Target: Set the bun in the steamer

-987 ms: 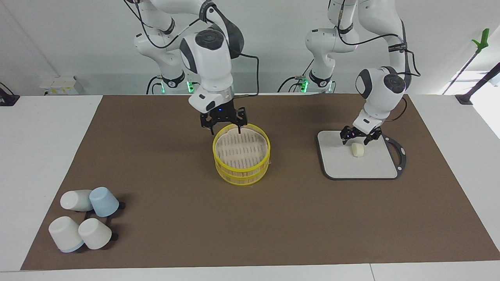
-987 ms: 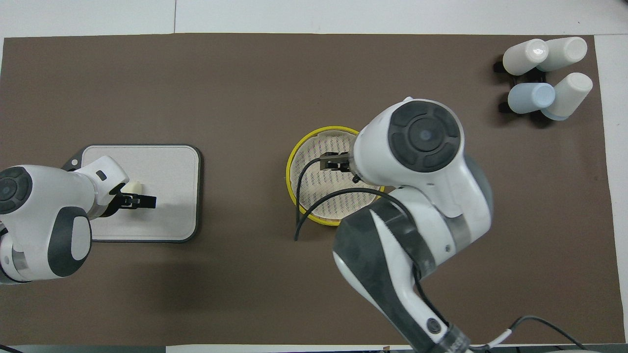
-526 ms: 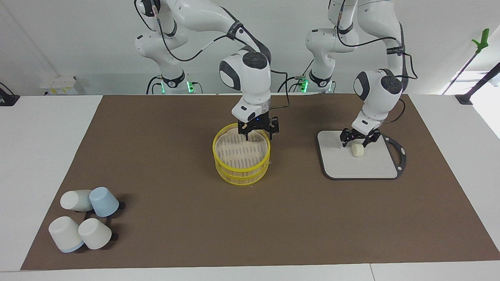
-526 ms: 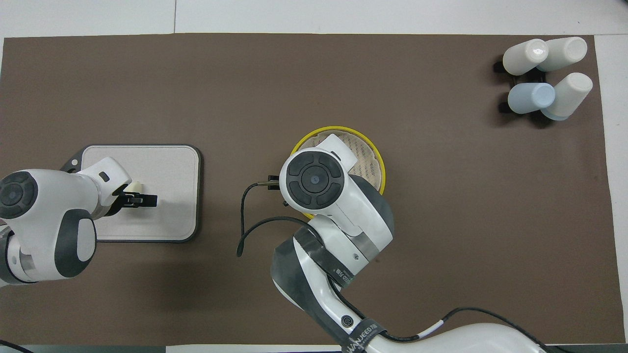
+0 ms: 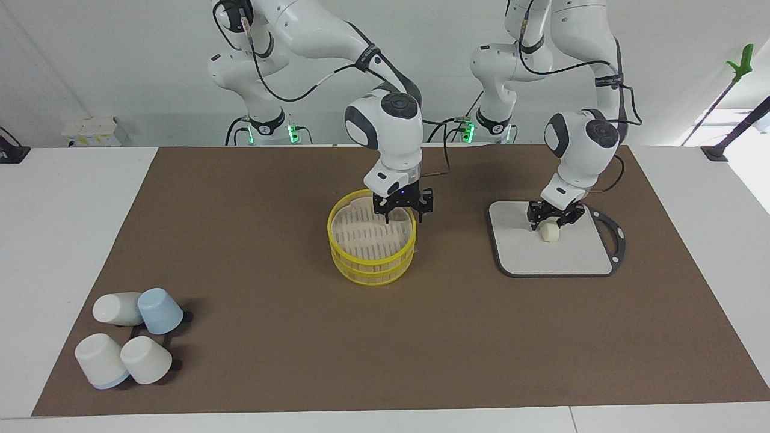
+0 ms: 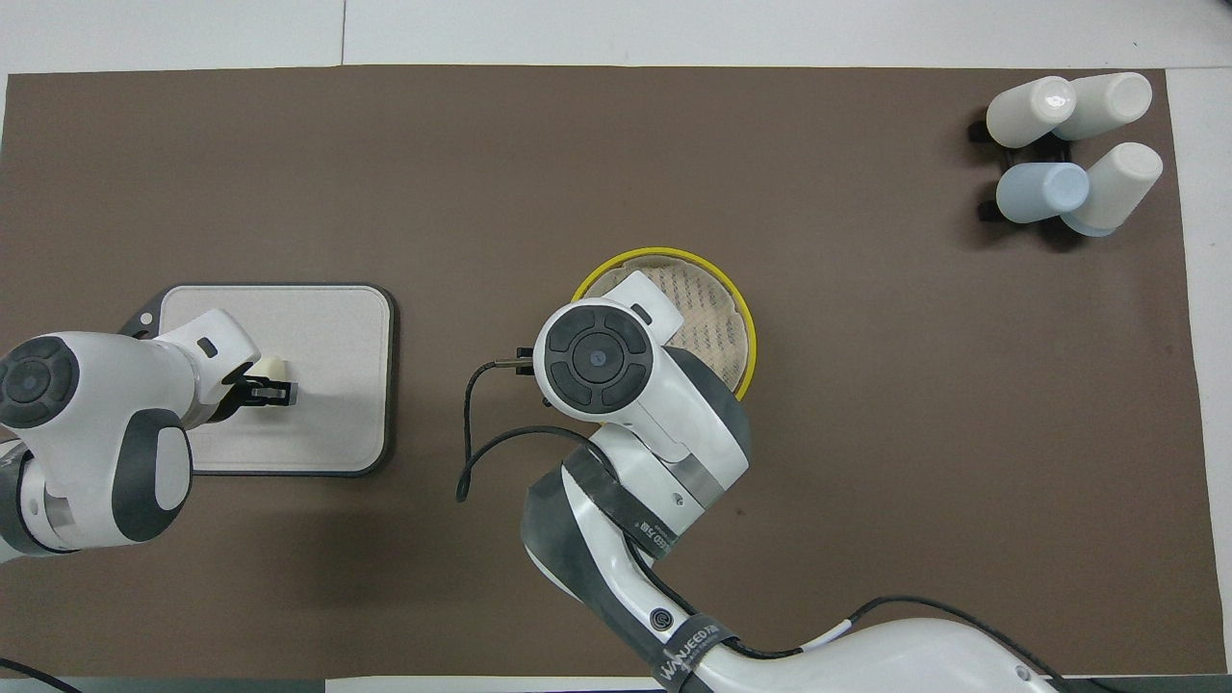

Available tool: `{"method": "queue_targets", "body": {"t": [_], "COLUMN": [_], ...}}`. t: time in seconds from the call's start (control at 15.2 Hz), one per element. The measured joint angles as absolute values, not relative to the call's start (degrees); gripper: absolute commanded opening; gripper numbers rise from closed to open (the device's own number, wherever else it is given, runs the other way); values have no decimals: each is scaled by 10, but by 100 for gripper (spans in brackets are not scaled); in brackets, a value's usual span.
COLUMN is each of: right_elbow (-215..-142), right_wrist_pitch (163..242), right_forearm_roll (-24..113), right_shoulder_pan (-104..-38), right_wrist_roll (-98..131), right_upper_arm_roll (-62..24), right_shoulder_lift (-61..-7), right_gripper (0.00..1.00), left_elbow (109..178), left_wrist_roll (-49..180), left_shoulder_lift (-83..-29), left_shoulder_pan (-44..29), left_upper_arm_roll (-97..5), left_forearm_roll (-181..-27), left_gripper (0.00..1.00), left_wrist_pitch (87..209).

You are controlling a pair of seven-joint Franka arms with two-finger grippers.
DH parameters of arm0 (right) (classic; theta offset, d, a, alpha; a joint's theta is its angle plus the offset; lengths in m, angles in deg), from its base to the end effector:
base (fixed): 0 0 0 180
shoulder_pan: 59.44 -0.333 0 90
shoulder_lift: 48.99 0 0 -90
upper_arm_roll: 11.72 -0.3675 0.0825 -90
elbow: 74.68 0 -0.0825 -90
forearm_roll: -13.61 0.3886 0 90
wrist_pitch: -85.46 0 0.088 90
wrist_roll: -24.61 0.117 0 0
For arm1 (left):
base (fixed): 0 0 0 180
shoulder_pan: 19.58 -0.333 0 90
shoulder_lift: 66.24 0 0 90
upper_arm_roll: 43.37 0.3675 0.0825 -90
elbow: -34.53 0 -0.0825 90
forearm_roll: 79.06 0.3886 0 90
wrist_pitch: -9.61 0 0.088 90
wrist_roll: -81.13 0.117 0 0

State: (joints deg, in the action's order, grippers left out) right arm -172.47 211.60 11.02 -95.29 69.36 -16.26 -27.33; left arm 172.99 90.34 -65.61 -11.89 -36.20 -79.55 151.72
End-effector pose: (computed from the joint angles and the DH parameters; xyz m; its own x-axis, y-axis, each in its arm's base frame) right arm 0.5326 0.4422 0.4196 0.9939 -0.0621 0.0908 -0.0552 -0.9956 -0.0757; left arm 0.4974 -0.0046 0.3478 0.9853 -0.1624 0.0528 -0.1624 -0.9867 -0.0043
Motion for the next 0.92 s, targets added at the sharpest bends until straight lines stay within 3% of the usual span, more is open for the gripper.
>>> {"method": "queue_targets", "body": {"t": [0.33, 0.66, 0.92], "right_elbow": [-1707, -1623, -1592], "right_wrist_pitch": [2111, 2008, 1952], "right_forearm_roll": [67, 54, 54], "right_shoulder_pan": [-965, -948, -849], "right_wrist_roll": [694, 656, 497], "right_upper_arm_roll": [-165, -155, -149], "right_shoulder_lift": [-273, -275, -302], "right_gripper": [0, 0, 0], "left_elbow": [1692, 1464, 1306], "left_wrist_roll": [897, 805, 642], "left_shoulder_lift": [-655, -637, -580], "left_shoulder_pan": [-119, -95, -16], "left_upper_arm_roll": [-363, -374, -381], "left_forearm_roll": [-796, -804, -820], "left_gripper": [18, 18, 18], "left_wrist_pitch": [1477, 1216, 1126]}}
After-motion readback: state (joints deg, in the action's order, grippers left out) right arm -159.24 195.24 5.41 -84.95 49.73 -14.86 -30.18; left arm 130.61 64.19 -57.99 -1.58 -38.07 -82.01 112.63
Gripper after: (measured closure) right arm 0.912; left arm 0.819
